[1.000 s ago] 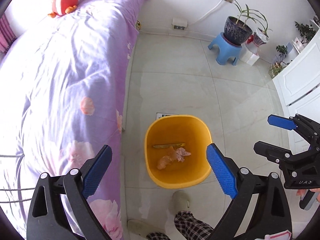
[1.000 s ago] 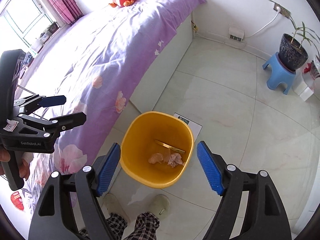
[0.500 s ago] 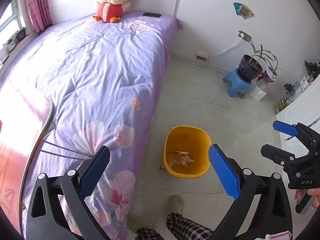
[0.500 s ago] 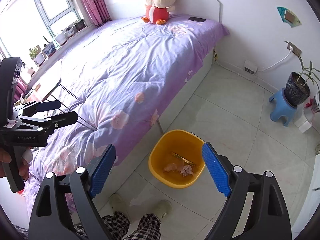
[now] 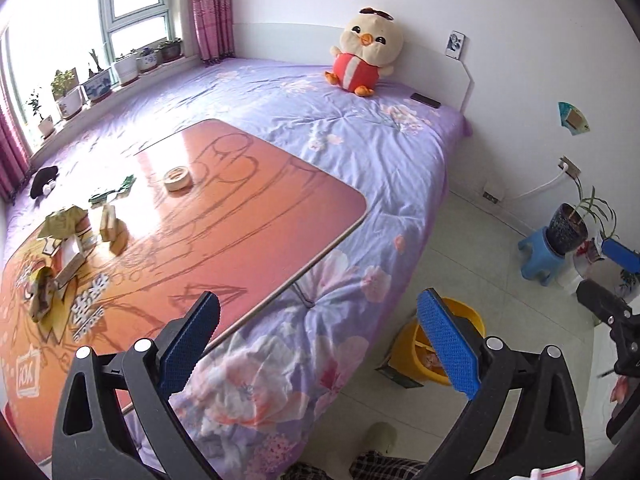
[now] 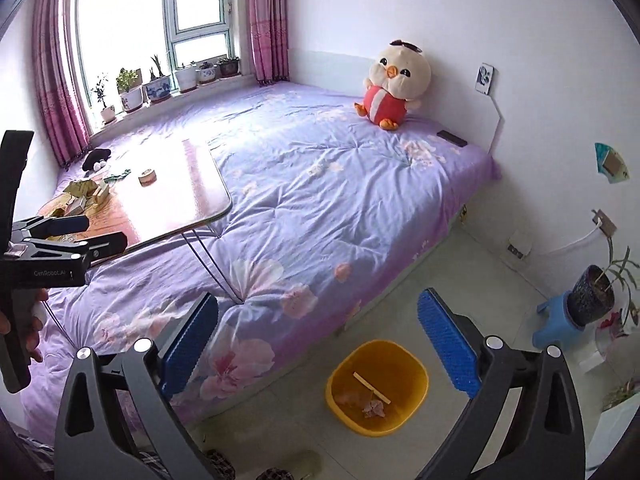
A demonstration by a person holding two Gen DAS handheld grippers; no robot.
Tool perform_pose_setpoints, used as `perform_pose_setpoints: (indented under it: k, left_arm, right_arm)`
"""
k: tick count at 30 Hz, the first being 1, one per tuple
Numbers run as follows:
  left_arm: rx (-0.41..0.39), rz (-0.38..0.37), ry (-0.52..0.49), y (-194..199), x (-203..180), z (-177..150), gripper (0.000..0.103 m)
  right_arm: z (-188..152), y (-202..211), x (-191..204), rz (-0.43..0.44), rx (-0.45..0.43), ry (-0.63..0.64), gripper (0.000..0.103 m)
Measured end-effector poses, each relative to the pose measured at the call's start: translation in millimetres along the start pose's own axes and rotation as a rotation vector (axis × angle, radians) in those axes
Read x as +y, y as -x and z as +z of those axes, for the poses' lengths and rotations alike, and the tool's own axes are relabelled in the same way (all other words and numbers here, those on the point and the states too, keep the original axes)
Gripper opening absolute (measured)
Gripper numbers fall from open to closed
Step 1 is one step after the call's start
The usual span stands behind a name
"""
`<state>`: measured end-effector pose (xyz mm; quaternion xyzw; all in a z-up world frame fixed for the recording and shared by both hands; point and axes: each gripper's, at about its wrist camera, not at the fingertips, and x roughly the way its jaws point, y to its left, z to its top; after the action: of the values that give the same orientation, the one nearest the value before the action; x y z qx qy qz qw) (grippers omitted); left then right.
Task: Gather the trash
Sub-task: 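Move both tools back toward the orange table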
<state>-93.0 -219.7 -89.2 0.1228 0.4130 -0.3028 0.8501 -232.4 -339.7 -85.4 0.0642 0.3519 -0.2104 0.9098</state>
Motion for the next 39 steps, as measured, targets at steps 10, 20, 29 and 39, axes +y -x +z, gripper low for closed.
perform_pose_setpoints:
  k: [10,20,29,39]
  left_arm:
    - [-0.009,0.22,0.232,37.1,107.3,-26.8,0.098]
    - [0.018,0.35,0.386,38.1,216.9,-50.4,0.098]
    - [0.073,0.349,0.389,5.8,266.0,-44.6,0.098]
    - [0.116,0.349,0.357,-26.7,292.8,-33.9,0.094]
  right_arm:
    - [45.1,-6.1,86.1,0.252,-0.094,0.05,0.099]
    - [79.4,-59.6,174.0,0.348,-0.033,0.146,0.099]
    - [98.5,-121.4,221.4,0.351,0.057,0.133,0.099]
    - [114.3,-182.8,253.7,0.286,0.135,0.164,0.099]
